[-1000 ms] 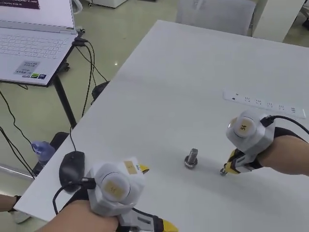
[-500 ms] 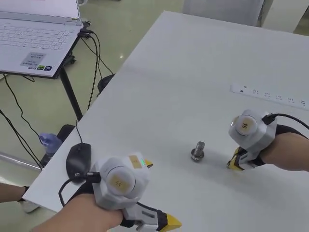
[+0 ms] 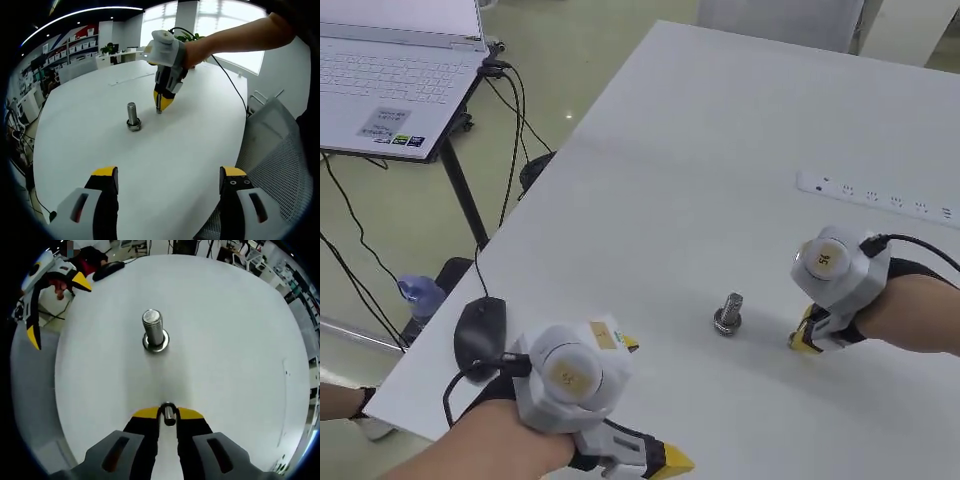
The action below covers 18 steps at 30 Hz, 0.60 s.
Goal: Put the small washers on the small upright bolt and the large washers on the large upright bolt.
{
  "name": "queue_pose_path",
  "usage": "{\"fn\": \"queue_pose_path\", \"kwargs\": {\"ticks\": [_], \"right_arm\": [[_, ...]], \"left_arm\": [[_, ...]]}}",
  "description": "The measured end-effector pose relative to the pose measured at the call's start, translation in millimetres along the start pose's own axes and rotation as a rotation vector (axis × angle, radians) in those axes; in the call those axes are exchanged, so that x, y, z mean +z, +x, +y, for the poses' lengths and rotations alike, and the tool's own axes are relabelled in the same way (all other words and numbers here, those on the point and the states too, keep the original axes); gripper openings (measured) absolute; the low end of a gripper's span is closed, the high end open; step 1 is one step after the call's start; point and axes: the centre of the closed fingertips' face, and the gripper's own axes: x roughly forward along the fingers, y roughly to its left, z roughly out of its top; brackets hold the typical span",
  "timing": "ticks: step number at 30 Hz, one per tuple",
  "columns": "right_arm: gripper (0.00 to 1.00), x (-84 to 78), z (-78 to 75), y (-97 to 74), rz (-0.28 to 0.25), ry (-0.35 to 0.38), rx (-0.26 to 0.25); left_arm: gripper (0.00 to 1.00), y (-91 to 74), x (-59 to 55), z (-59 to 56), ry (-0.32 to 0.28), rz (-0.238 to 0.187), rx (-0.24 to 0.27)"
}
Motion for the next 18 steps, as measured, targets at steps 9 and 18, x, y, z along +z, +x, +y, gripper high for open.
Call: {"fn": "queue_pose_path", "kwargs": {"ticks": [9,18], "right_arm": [[0.20,5.3,3.7,-7.8,-0.051,0.010,0.004],[0.26,14.3,2.4,-33.5,-0.197,0.042,-0.034]], "left_arm": [[0.83,-0.5,0.4,-0.5,0.000,0.008,0.002],[0.84,-2.1,8.2,2.8,-0.003,-0.014,0.027]]}}
